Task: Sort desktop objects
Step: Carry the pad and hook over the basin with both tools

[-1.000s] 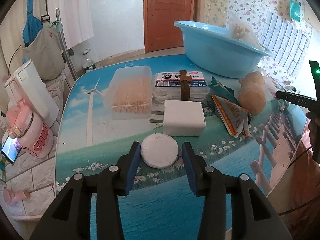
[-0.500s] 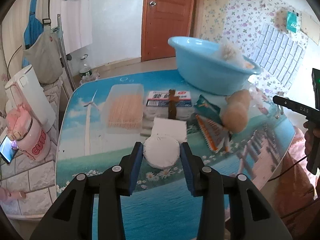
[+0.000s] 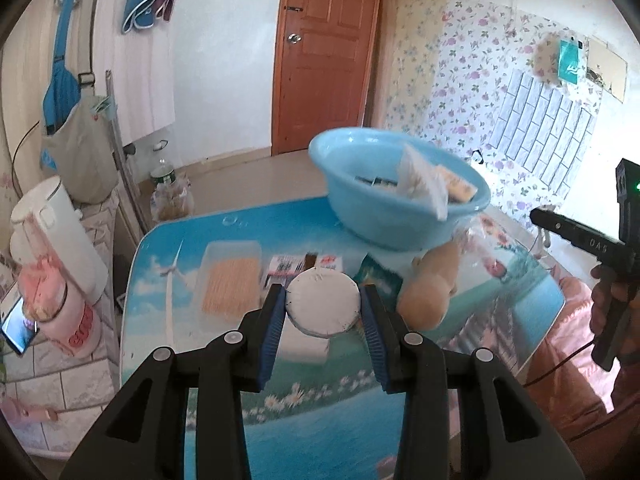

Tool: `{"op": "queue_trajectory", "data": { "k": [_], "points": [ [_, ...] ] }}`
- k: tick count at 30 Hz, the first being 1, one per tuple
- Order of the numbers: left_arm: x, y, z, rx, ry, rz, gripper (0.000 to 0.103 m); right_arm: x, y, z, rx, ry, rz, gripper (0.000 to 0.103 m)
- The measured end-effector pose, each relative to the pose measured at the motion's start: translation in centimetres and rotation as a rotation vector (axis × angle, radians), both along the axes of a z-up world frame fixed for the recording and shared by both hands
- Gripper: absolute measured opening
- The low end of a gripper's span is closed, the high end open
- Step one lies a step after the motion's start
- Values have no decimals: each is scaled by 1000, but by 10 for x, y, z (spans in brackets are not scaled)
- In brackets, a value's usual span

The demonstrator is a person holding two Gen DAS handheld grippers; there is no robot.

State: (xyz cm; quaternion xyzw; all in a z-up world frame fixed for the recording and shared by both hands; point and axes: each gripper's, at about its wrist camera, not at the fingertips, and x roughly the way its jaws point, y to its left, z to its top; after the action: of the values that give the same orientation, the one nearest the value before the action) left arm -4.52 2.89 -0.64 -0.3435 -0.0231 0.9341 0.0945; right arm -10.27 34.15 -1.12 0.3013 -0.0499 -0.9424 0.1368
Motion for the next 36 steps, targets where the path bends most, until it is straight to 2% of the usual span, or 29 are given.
{"op": "queue_trajectory", "data": {
  "k": [6,14,19,36],
  "points": [
    [-19,20,17,-3,22,-39,37,-14,-4,5,-34,1,39,55],
    [-46,54,28,-10,15,-113,37,-30,-24,16,-18,18,139,55],
    [-63,70,26,-15,-7,-147,37,-43,-33,14,-3,5,182,55],
    [-135,110,10,-53,-61,-223,37,-101,-42,3,23,-25,214,55]
  ]
}}
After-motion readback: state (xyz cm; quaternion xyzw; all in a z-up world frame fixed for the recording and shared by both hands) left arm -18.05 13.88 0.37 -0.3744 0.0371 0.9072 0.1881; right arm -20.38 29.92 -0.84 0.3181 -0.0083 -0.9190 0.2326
